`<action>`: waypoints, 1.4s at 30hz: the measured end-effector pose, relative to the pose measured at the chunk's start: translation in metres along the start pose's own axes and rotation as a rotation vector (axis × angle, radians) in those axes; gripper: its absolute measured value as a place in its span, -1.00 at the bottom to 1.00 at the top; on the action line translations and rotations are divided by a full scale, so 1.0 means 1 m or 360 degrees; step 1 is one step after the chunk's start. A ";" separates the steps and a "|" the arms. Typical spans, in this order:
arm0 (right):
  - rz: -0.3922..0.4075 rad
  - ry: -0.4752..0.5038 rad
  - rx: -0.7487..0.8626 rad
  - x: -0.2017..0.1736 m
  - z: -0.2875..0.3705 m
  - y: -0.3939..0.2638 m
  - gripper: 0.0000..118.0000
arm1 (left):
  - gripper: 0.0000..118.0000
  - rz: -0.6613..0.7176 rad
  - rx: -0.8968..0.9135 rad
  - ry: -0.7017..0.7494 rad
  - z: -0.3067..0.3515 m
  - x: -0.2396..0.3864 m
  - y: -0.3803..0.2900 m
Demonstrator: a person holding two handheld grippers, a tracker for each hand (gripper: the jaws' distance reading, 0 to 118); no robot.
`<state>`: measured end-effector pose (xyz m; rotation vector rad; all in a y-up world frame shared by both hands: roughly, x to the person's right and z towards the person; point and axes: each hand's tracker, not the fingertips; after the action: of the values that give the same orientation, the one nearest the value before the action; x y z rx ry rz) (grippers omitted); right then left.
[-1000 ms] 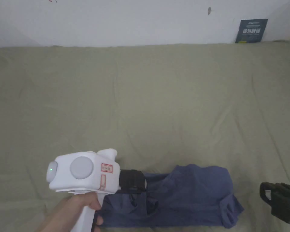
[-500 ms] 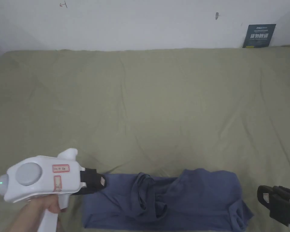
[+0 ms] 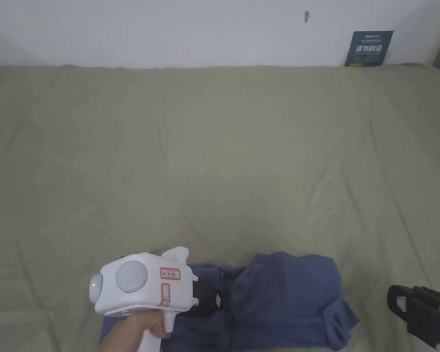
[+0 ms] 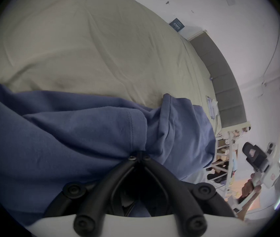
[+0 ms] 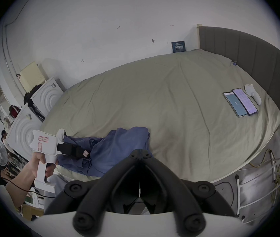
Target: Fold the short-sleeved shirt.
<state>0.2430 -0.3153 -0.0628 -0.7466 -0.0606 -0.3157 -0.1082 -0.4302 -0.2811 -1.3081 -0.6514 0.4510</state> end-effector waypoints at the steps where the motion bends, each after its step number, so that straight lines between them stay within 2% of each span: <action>1: -0.0007 -0.0005 -0.0004 0.000 -0.001 0.000 -0.99 | -1.00 -0.0026 0.0000 0.0014 0.003 0.001 -0.001; 4: -0.0027 0.0004 -0.0015 -0.003 -0.006 0.000 -0.99 | -1.00 -0.0088 0.0021 0.0055 0.021 0.007 -0.002; 9: 0.0047 0.0048 -0.0037 -0.018 -0.012 0.005 -0.99 | -1.00 -0.0065 0.0269 -0.0044 0.117 -0.016 -0.005; 12: 0.0078 0.0072 -0.0037 -0.030 -0.018 0.008 -0.99 | -1.00 -0.0034 0.0396 0.0104 0.167 -0.053 -0.008; 15: 0.0094 0.0103 -0.0030 -0.044 -0.023 0.010 -0.99 | -1.00 0.0132 0.0419 0.0264 0.195 -0.099 -0.012; 19: 0.0130 0.0137 -0.0060 -0.060 -0.031 0.009 -0.99 | -1.00 0.0156 0.0366 0.0131 0.203 -0.125 -0.021; 24: 0.0202 0.0121 -0.0107 -0.073 -0.041 0.009 -0.99 | -1.00 0.0167 0.0335 -0.0053 0.182 -0.132 -0.022; 29: 0.0220 0.0089 -0.0125 -0.078 -0.041 0.010 -0.99 | -0.85 0.0229 0.0300 -0.0179 0.162 -0.148 -0.008; 31: 0.0227 0.0073 -0.0140 -0.078 -0.042 0.009 -0.99 | -0.72 0.0154 0.0231 -0.0186 0.153 -0.149 -0.005; 32: 0.0226 0.0067 -0.0151 -0.077 -0.044 0.008 -0.99 | -0.49 0.0147 0.0228 -0.0209 0.150 -0.153 -0.004; 33: 0.0225 0.0060 -0.0167 -0.076 -0.046 0.007 -0.99 | 0.02 0.0156 0.0213 -0.0232 0.145 -0.155 -0.003; 34: 0.0225 0.0053 -0.0180 -0.076 -0.048 0.006 -0.99 | 0.64 0.0152 0.0149 -0.0293 0.138 -0.157 -0.002; 35: 0.0224 0.0042 -0.0184 -0.076 -0.049 0.005 -0.99 | 0.97 0.0155 0.0157 -0.0494 0.137 -0.158 -0.003; 42: 0.0200 0.0020 -0.0223 -0.074 -0.055 0.003 -0.99 | 0.98 0.0169 0.0142 -0.0484 0.125 -0.154 0.011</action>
<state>0.1706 -0.3310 -0.1179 -0.8829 0.0205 -0.2058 -0.3054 -0.4355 -0.3044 -1.2033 -0.8067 0.7674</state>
